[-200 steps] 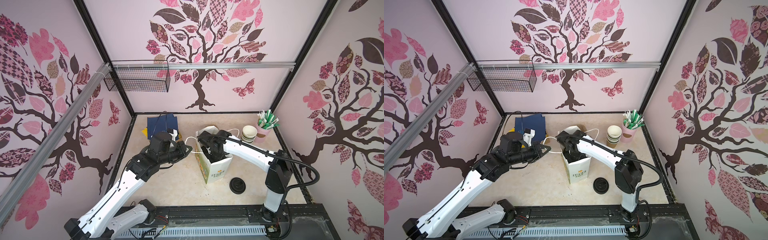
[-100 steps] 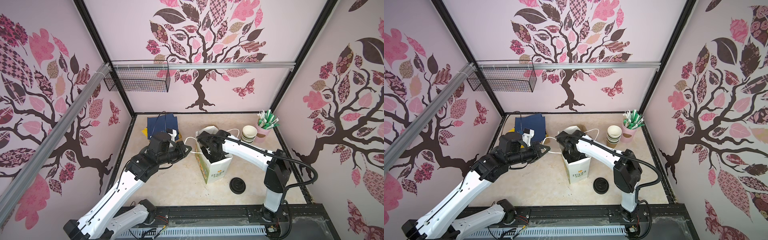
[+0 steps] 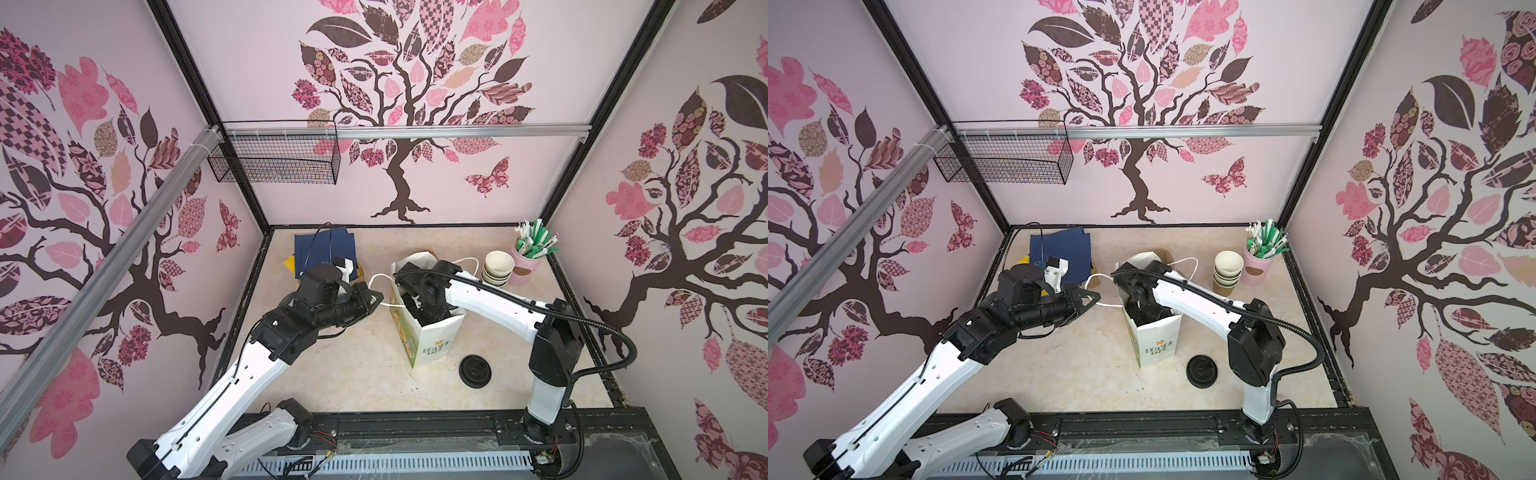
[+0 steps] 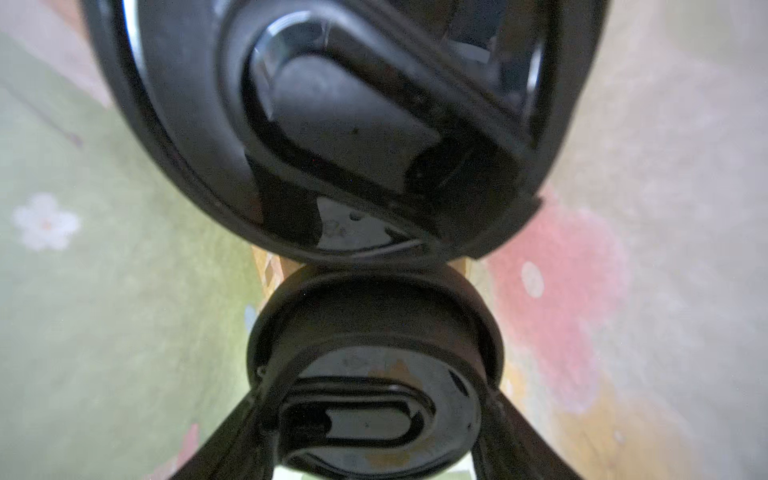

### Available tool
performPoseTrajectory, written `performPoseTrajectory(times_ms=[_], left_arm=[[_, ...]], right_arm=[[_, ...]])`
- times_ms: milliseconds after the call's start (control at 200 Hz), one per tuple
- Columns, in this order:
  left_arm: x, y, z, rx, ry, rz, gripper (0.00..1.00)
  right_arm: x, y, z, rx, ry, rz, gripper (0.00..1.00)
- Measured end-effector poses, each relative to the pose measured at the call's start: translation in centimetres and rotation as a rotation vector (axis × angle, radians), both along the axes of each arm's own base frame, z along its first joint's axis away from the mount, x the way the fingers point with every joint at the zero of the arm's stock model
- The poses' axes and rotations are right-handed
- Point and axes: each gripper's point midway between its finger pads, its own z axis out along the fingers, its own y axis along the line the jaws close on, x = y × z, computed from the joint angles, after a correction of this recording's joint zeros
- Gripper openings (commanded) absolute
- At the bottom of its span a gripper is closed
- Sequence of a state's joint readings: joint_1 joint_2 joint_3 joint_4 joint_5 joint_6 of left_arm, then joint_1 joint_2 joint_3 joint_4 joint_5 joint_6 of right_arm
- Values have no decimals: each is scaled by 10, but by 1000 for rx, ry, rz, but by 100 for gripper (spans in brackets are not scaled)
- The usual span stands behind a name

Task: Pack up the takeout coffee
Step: 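Push the green cup down with the right gripper while the left holds the handle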

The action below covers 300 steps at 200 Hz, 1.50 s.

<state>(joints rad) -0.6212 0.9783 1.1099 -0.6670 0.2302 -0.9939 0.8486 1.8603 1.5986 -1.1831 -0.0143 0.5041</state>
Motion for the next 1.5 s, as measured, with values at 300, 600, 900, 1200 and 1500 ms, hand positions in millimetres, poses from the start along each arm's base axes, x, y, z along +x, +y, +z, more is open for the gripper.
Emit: performPoseTrajectory(times_ms=[300,600,900,1200,1500], left_arm=[[0,0,0,0,0,0,0],[0,0,0,2,0,2,0],[1,2,-1,6,-2,3,0],[2,3,-2,11,2,7,0],[2,4,-2,12,1,9,0]], right_arm=[[2,2,4,8,-8,4,65],[11,4,14,11,-48,9,80],[18,4,25,14,-79,2,87],[21,5,38,19,-95,-2,86],[22,0,42,1,-106,-7,86]])
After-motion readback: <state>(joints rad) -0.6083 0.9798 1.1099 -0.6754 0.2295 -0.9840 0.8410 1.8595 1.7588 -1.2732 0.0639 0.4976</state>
